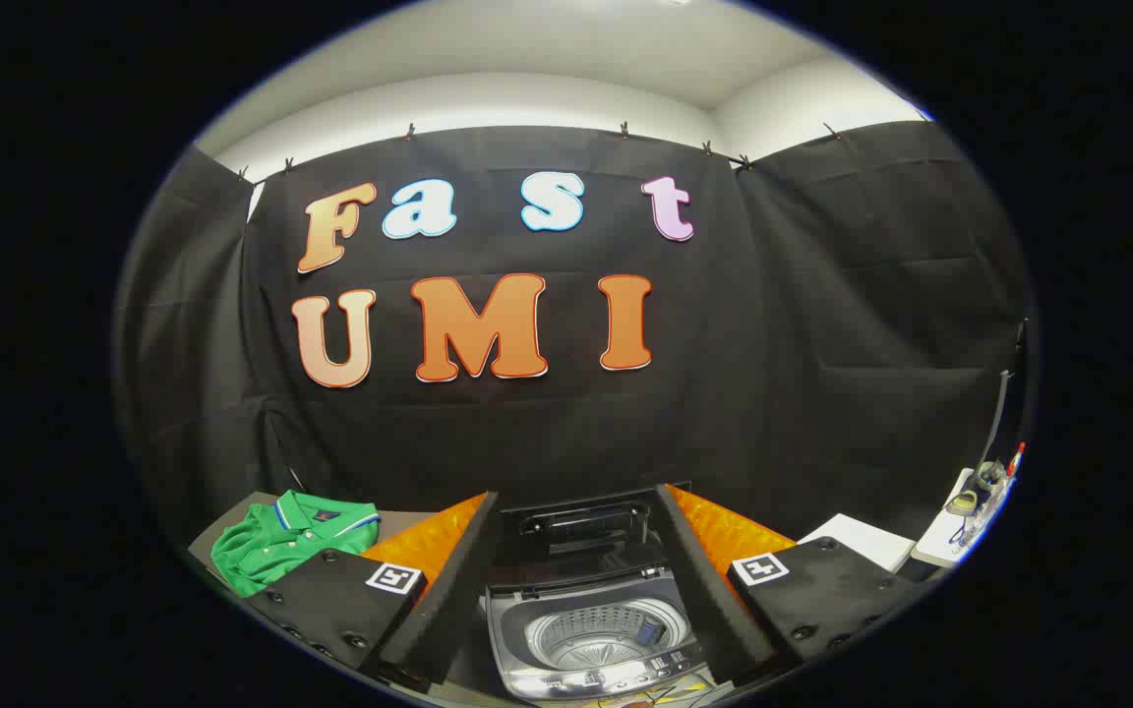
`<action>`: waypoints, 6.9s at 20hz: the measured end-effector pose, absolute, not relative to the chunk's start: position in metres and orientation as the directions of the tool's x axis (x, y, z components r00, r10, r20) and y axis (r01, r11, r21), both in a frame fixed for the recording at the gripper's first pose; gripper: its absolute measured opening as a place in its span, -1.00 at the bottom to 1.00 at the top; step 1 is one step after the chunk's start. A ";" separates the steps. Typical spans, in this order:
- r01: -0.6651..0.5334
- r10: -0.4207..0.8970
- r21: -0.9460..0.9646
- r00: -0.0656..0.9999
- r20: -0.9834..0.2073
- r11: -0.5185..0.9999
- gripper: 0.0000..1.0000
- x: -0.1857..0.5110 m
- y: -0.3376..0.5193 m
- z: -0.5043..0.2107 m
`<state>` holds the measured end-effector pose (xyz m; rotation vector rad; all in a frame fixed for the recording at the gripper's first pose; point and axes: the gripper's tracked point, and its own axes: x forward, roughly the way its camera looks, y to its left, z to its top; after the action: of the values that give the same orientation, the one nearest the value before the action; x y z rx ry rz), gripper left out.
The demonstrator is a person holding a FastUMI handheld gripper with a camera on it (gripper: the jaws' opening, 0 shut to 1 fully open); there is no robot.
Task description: Put the clothes into the washing machine and then close the washing machine lid.
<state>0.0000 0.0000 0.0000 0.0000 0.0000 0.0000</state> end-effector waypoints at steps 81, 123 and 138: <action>-0.569 0.466 -0.163 0.780 -0.418 0.806 -0.06 0.015 0.364 -0.196; -0.061 0.069 0.036 0.946 -0.317 0.997 -0.74 0.052 -0.031 -0.086; -0.021 0.034 0.037 0.920 -0.390 0.999 -0.75 0.116 -0.060 -0.132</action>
<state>0.1163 -0.0602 -0.1322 0.0320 0.4016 0.0285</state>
